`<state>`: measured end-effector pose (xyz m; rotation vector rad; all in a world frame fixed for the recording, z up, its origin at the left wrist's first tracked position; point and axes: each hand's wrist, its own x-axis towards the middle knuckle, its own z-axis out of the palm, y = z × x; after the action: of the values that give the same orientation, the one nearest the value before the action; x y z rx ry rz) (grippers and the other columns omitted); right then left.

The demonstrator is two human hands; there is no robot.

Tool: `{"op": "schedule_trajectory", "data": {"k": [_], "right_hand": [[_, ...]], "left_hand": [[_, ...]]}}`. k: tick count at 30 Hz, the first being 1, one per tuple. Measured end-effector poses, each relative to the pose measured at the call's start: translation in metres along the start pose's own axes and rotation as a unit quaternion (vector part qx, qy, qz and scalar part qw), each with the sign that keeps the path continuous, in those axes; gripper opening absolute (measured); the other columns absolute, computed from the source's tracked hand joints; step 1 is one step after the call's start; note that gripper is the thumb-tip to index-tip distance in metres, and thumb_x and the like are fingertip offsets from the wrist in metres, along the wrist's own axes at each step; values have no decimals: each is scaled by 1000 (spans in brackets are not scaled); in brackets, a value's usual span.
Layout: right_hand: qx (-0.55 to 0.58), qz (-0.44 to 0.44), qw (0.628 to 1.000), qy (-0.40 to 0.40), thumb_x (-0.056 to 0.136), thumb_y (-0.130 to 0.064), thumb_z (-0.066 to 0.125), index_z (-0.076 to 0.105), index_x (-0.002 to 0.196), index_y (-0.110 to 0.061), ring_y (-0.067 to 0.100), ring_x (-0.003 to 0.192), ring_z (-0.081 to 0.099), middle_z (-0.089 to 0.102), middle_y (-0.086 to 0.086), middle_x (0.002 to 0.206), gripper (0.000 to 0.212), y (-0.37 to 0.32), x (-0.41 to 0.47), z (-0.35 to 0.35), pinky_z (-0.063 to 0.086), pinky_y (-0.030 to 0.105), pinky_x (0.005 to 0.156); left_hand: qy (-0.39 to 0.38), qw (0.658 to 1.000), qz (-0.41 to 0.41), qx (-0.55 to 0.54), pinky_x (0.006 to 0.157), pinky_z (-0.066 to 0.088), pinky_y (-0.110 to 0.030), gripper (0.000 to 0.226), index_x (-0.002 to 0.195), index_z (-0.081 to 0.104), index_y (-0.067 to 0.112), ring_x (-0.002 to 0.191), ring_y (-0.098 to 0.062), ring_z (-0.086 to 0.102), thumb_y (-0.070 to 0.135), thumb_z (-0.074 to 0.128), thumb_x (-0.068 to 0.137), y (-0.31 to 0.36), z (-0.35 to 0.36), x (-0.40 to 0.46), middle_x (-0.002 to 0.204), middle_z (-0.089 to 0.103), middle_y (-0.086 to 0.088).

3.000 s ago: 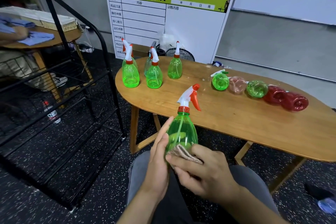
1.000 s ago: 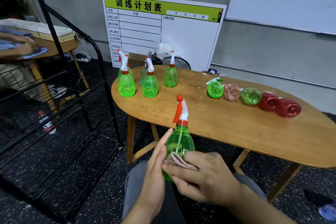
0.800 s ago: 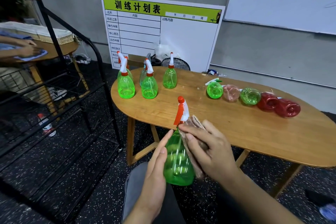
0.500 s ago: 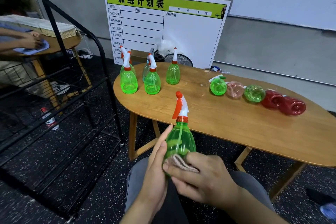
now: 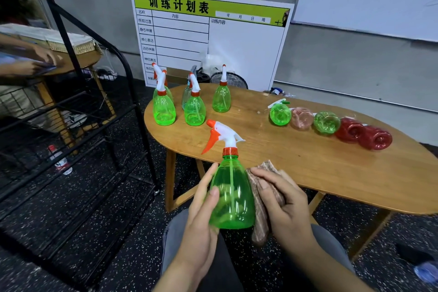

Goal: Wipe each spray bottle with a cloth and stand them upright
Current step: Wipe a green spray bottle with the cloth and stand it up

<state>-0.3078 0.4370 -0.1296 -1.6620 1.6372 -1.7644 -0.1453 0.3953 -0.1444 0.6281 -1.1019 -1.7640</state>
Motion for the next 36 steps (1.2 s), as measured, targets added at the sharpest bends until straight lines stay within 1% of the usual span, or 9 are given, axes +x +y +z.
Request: {"op": "schedule_trajectory", "data": {"k": [3, 6, 13, 16, 20, 26, 29, 32, 36], "right_hand": [[3, 7, 1000, 5, 100, -20, 61, 76, 121, -34, 22, 104, 67, 71, -7, 108, 29, 2, 3, -4, 54, 39, 91], [-14, -13, 1000, -14, 102, -21, 60, 74, 127, -28, 19, 99, 65, 66, -9, 104, 30, -4, 17, -4, 50, 25, 87], [-138, -120, 979, -83, 106, -39, 54, 72, 130, -29, 7, 74, 55, 48, -11, 94, 32, 1, 16, 8, 48, 24, 60], [-195, -230, 943, -141, 106, -39, 56, 70, 131, -33, 4, 67, 46, 43, -11, 92, 30, 3, -1, 5, 44, 20, 52], [-262, -353, 875, -202, 101, -33, 66, 73, 129, -31, 9, 69, 49, 56, -2, 86, 29, 5, -11, -1, 44, 23, 51], [-187, -230, 950, -96, 105, -39, 55, 70, 130, -34, -2, 70, 40, 48, -9, 93, 29, -7, 9, -1, 37, 9, 62], [-170, -154, 971, -71, 103, -36, 59, 72, 131, -28, 4, 75, 50, 48, -6, 90, 32, -12, 38, -6, 40, 15, 64], [-188, -118, 968, -119, 101, -41, 62, 74, 127, -32, 4, 79, 56, 53, -8, 91, 30, -10, 61, -9, 42, 17, 67], [-259, -119, 943, -172, 98, -60, 54, 72, 124, -44, 4, 80, 60, 56, -19, 97, 36, -1, 81, -12, 55, 37, 66]], "left_hand": [[-4, 1000, -2, 4, 109, 50, -55, 48, 151, 52, 40, 130, -29, 65, 35, 53, 104, -2, 2, 1, 143, 68, -4], [-19, 1000, -8, 11, 117, 42, -53, 44, 151, 54, 40, 138, -23, 60, 34, 51, 107, -8, 0, 1, 150, 62, 1], [6, 999, 16, 27, 120, 40, -48, 43, 152, 53, 29, 142, -20, 56, 33, 48, 109, -15, 1, 4, 151, 62, 0], [23, 1000, -4, 3, 109, 53, -38, 44, 149, 56, 35, 134, -23, 63, 30, 38, 109, -14, -1, 4, 142, 68, -3], [32, 999, 0, 6, 111, 49, -43, 45, 152, 53, 29, 132, -27, 64, 25, 32, 112, -9, 0, 5, 143, 67, -6], [43, 998, 22, 33, 113, 50, -43, 60, 153, 50, 26, 137, -23, 61, 47, 65, 100, -6, 4, -1, 146, 65, -2], [29, 998, 16, 55, 107, 54, -37, 84, 153, 49, 23, 133, -23, 64, 35, 90, 80, -10, 4, -1, 142, 68, -3], [7, 998, 30, 53, 99, 57, -31, 75, 150, 53, 25, 125, -22, 69, 12, 82, 82, -14, 3, -1, 134, 72, -3], [6, 998, 28, 53, 89, 59, -28, 71, 147, 56, 31, 118, -20, 72, 13, 79, 82, -14, 4, -1, 129, 74, -2]]}}
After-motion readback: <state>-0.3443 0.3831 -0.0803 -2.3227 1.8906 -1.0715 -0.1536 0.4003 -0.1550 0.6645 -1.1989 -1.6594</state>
